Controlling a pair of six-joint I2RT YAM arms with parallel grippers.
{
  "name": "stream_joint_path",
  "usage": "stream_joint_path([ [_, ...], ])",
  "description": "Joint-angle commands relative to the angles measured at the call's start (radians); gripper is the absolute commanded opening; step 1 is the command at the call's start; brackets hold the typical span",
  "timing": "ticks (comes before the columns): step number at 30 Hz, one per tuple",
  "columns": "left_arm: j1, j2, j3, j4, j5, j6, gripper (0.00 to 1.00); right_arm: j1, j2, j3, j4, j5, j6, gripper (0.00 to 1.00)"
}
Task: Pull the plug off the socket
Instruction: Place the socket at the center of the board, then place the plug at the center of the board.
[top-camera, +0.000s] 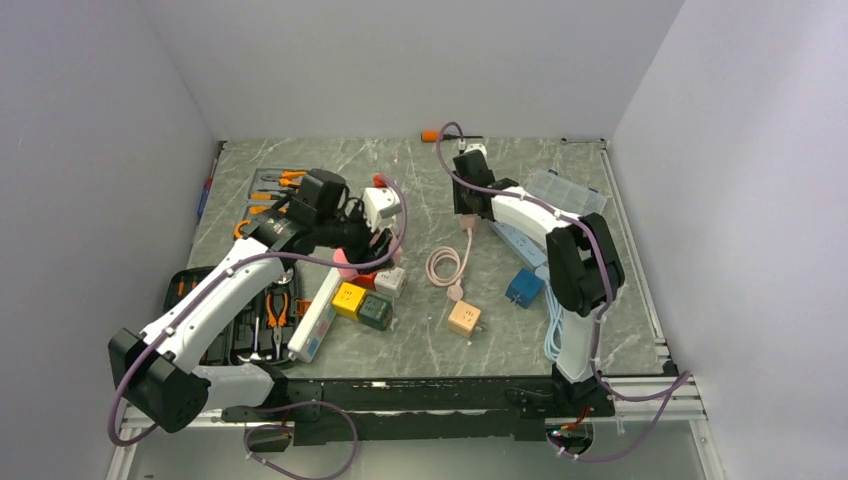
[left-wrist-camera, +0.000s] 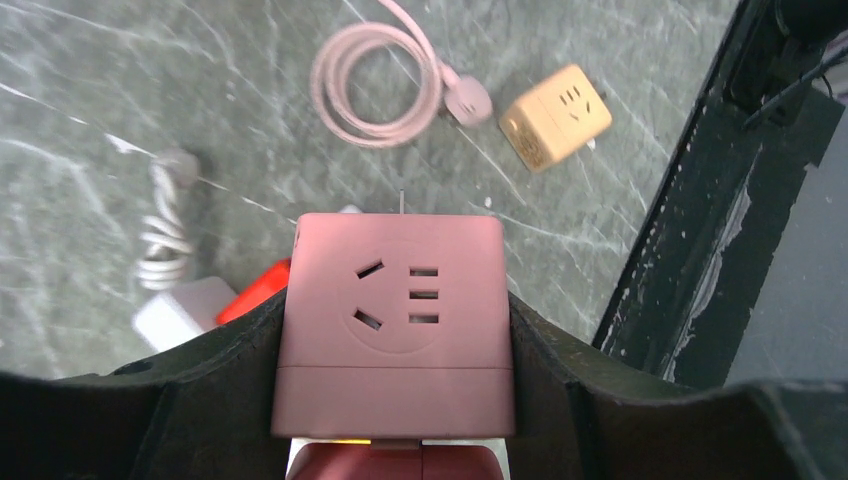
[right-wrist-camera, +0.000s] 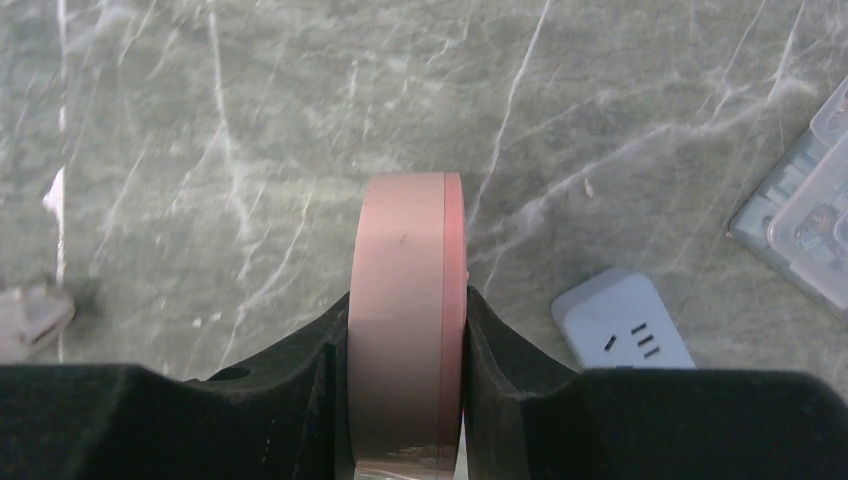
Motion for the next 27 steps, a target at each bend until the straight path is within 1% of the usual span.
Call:
stream_joint_path([
  [1,-0.053,0.019,-0.077,0.116,0.047,-0.007,0.0,-0.028,0.067,0.132,-0.064,0.039,0.045,0.17],
  [3,-0.084,0.046,-0.107,0.14,0.054,-0.008,0.0,-0.033,0.074,0.141,-0.067,0.04,0.044,0.42],
  [4,-0.098,0.06,-0.12,0.155,0.053,-0.01,0.0,-0.032,0.065,0.139,-0.061,0.04,0.045,0.52],
  [5,-0.11,0.075,-0.13,0.172,0.052,-0.015,0.0,-0.033,0.052,0.13,-0.049,0.036,0.05,0.6],
  [7,-0.126,0.101,-0.149,0.212,0.05,-0.032,0.0,-0.032,0.02,0.111,-0.031,0.021,0.068,0.7],
  [9,-0.132,0.125,-0.165,0.253,0.05,-0.062,0.0,-0.032,-0.013,0.098,-0.038,0.013,0.087,0.75],
  [11,-0.132,0.153,-0.171,0.285,0.053,-0.097,0.0,-0.028,-0.066,0.071,-0.049,0.023,0.111,0.79],
  [13,-0.132,0.187,-0.173,0.322,0.044,-0.136,0.0,-0.017,-0.151,-0.007,-0.034,0.023,0.131,0.82],
  [15,-0.134,0.215,-0.177,0.354,0.043,-0.168,0.0,-0.002,-0.25,-0.091,-0.017,0.039,0.147,0.83],
  [18,-0.145,0.26,-0.173,0.388,0.053,-0.204,0.0,0.027,-0.416,-0.227,-0.008,0.043,0.167,0.8],
  [22,-0.187,0.304,-0.191,0.436,0.023,-0.245,0.0,0.096,-0.634,-0.398,-0.023,0.04,0.225,0.74],
  [25,-0.205,0.338,-0.223,0.48,-0.032,-0.317,0.0,0.176,-0.734,-0.499,-0.042,0.064,0.286,0.73],
  [27,-0.207,0.376,-0.209,0.474,-0.089,-0.36,0.0,0.238,-0.775,-0.546,-0.059,0.096,0.324,0.72],
])
